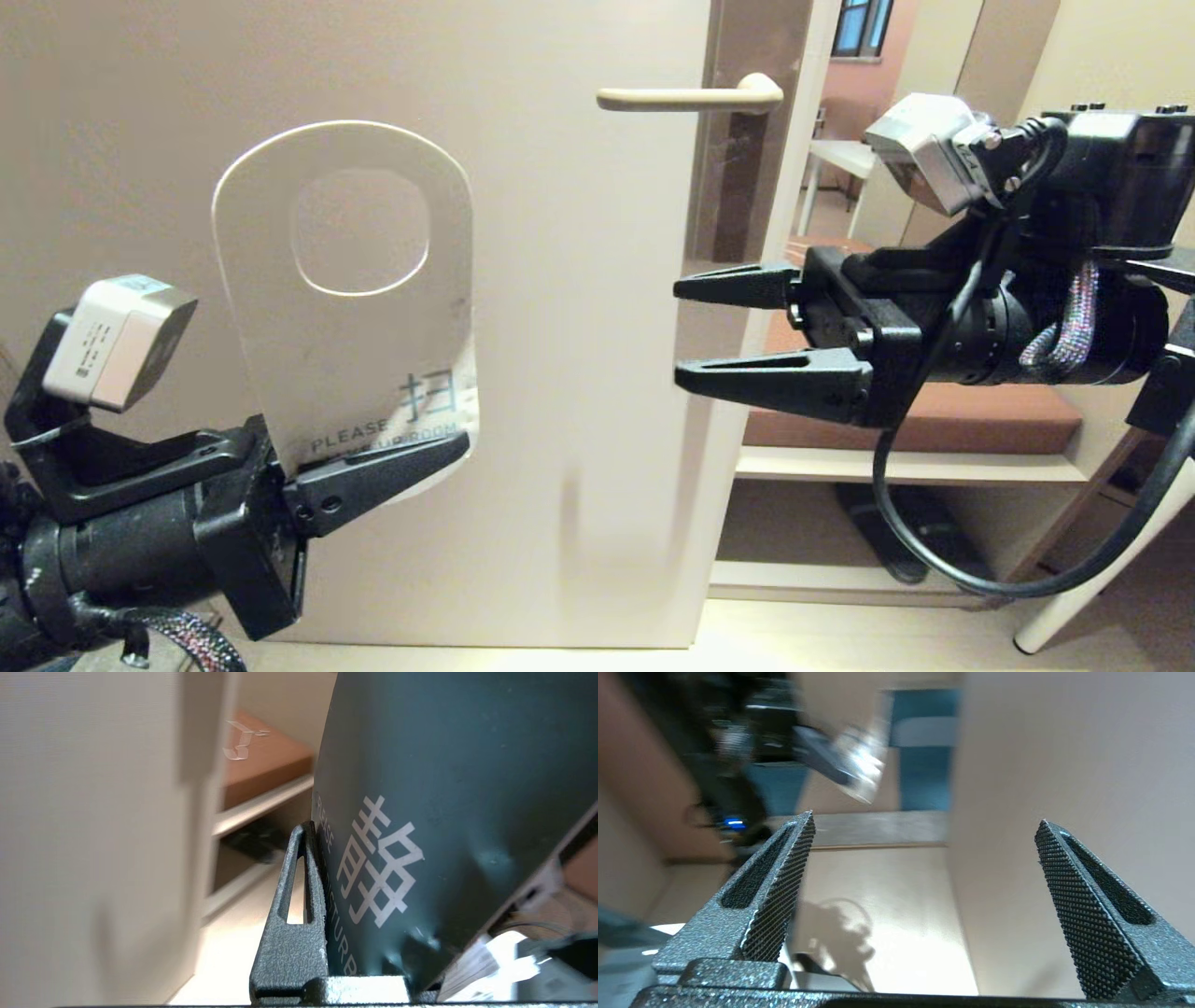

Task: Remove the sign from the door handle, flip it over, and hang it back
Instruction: Hang the sign back with the other side facing out

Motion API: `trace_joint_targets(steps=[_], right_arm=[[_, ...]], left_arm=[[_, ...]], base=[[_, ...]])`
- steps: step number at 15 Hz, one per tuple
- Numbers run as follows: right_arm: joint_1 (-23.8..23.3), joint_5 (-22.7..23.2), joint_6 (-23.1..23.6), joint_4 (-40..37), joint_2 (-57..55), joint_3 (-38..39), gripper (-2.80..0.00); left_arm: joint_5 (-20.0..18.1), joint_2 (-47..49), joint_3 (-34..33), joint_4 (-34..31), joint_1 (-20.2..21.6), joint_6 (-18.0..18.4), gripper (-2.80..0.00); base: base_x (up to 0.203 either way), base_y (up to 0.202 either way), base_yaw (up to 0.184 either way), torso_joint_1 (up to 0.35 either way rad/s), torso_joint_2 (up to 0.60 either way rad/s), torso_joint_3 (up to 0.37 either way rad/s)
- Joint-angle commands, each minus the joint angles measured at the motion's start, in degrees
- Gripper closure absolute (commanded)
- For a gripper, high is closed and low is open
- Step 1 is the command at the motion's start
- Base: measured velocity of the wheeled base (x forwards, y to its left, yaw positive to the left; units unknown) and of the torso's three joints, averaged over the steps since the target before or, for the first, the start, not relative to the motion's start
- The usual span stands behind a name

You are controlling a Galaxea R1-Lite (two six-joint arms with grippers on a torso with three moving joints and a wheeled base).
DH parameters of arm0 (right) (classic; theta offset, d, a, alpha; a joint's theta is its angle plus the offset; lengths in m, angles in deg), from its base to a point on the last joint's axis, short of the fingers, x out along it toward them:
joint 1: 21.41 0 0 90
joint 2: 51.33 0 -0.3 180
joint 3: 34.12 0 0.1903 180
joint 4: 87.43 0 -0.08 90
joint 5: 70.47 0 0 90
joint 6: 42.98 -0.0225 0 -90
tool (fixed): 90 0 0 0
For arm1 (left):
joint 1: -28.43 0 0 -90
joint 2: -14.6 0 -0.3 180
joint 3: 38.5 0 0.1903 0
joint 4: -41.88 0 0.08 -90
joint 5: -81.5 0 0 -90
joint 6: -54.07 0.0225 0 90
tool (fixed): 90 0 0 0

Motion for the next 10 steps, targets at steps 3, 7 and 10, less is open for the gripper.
trace_joint_targets(steps=[3,7,10], right_arm=[[-2.69,-2.99,0.02,0.2,2.32,3.0,0.0],[-2.78,-12.25,0.11,0.2,3.63,4.6,0.0],[-3.35,-19.52,0.26,0.2,3.82,4.45,0.0]], left_arm=[[-0.23,-6.42,-4.95,-0.05,5.85,2.38,0.0],[-0.24,-7.85,-4.82,-1.12,8.83,2.66,0.0],[-0.23,-7.16,-4.82,-1.2,10.77,3.17,0.0]], base=[[0.0,0.0,0.0,0.0,0.0,0.0],[0.0,0.0,0.0,0.0,0.0,0.0],[0.0,0.0,0.0,0.0,0.0,0.0]])
